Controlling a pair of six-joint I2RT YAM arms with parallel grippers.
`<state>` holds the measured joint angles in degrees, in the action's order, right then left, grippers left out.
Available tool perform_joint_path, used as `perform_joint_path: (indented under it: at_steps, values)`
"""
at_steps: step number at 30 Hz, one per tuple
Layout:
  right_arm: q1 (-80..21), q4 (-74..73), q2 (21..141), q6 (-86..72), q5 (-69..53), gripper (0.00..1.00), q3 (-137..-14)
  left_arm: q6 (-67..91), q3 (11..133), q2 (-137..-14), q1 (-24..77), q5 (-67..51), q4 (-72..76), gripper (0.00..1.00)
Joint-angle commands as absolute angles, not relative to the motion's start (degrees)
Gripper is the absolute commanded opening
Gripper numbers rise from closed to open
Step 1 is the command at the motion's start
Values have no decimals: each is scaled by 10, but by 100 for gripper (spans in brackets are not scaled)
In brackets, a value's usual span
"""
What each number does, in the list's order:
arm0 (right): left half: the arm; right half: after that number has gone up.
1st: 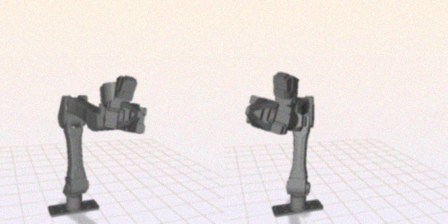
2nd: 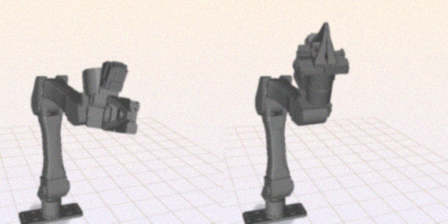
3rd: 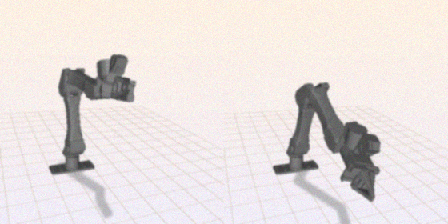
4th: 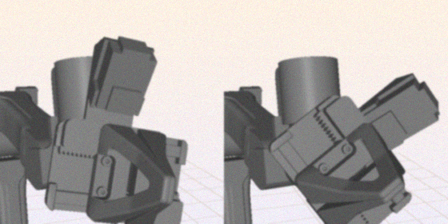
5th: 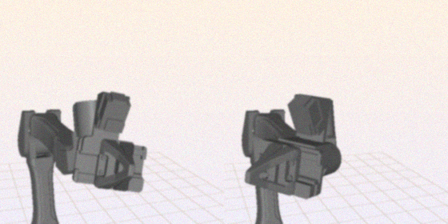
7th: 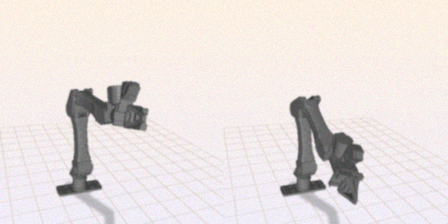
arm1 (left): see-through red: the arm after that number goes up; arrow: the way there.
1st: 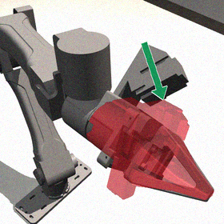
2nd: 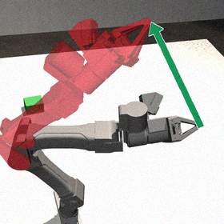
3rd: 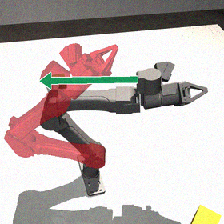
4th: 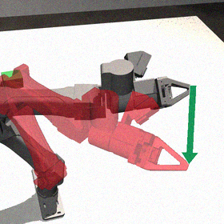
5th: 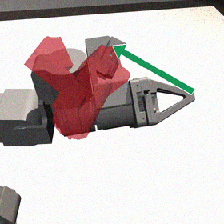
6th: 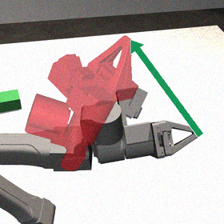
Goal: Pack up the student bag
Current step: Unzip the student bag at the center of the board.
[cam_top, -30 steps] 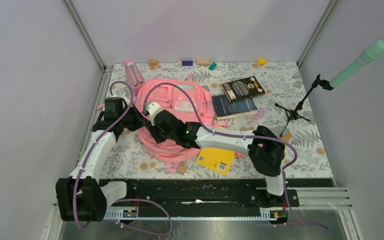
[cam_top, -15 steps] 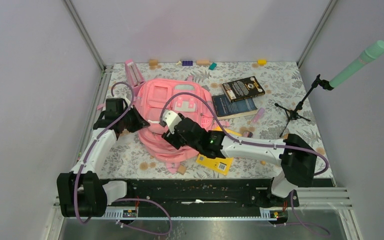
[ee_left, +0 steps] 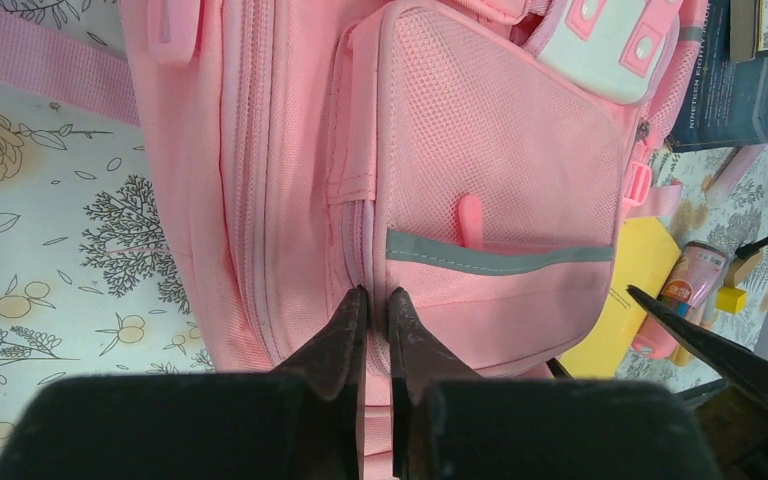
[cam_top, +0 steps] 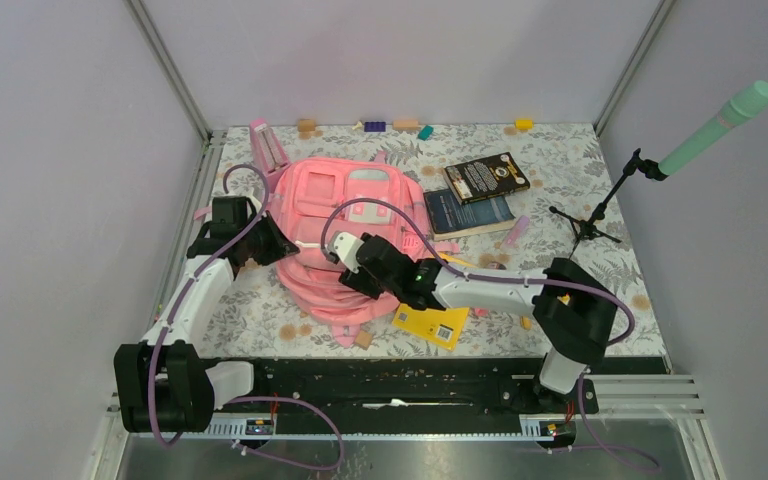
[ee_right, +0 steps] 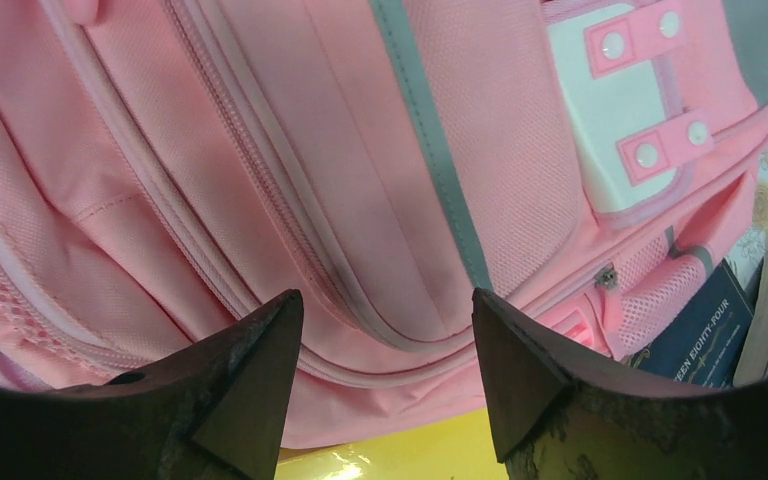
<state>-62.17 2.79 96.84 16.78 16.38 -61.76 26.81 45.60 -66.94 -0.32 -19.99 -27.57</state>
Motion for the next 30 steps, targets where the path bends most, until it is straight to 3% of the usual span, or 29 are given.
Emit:
perform_joint_path:
  at_steps: [1, 6, 7, 8, 9, 10, 12, 13, 15, 18, 20, 23, 30]
  values:
    - [-619, 19, 995, 212, 149, 69, -658, 259, 478, -670, 0, -213, -267, 0]
    - [-616, 19, 1025, 226, 184, 64, -682, 258, 478, -670, 0, -212, -267, 0]
    - [-616, 20, 1031, 231, 193, 57, -687, 257, 478, -670, 0, -206, -268, 0]
    - [-616, 24, 1036, 234, 206, 42, -691, 257, 478, -670, 0, -202, -272, 0]
    - [-616, 28, 1040, 237, 217, 20, -693, 257, 479, -671, 0, -202, -274, 0]
    - [-617, 34, 1044, 242, 226, 8, -692, 256, 479, -671, 0, -204, -274, 0]
    - [-616, 42, 1043, 250, 227, 0, -687, 255, 479, -669, 0, -201, -274, 0]
    - [-616, 44, 1040, 252, 223, 0, -685, 254, 479, -666, 0, -199, -274, 4]
    - [-616, 54, 1030, 252, 215, 0, -676, 250, 478, -657, 0, -193, -274, 20]
    - [-616, 60, 1014, 240, 207, 0, -667, 245, 471, -626, 0, -177, -267, 62]
    - [-616, 59, 1008, 227, 197, 0, -666, 245, 461, -597, 5, -155, -260, 80]
    - [-615, 52, 1000, 200, 184, 0, -667, 243, 448, -551, 35, -84, -266, 87]
    - [-603, 39, 979, 133, 148, 0, -666, 303, 420, -468, 153, 89, -313, 88]
